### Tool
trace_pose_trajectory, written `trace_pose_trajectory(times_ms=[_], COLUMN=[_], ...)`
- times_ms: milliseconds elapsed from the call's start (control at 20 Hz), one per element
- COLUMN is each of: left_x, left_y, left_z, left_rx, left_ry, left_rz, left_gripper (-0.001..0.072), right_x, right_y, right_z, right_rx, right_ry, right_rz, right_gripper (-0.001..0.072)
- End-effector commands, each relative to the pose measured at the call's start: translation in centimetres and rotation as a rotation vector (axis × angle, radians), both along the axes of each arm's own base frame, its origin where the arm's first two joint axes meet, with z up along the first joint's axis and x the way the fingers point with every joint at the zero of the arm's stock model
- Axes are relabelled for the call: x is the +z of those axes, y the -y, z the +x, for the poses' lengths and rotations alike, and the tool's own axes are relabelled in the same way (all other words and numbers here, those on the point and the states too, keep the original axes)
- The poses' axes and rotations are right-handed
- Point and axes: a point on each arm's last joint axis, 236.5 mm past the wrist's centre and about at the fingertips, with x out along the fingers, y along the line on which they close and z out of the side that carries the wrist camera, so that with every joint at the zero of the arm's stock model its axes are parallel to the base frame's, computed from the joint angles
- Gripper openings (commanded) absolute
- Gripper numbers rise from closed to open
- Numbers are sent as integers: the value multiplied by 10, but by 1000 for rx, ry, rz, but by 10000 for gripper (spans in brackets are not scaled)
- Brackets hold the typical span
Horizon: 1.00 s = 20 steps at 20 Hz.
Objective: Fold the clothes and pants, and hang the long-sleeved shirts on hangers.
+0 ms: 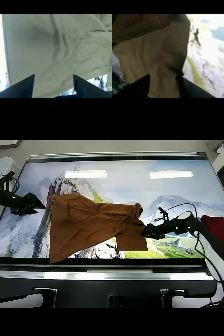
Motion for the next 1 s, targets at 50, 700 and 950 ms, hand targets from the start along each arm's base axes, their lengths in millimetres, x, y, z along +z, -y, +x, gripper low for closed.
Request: trace_pose_trajectory(times_ms=[50,700,950], left_x=[0,-118,-156], left_y=[0,-53,-37], left_z=[0,-137,-177], left_rx=[0,269,276], left_ry=[1,-135,-224], left_rz=[-1,-212,-274], left_gripper=[559,559,559], right_x=[-11,-3,0], right_y=[-9,-20,-23], right_z=[7,-6,-12], right_rx=[15,45,60], right_ry=[43,0,-22], right_rz=[-72,-18,-1], right_gripper=[236,34,34])
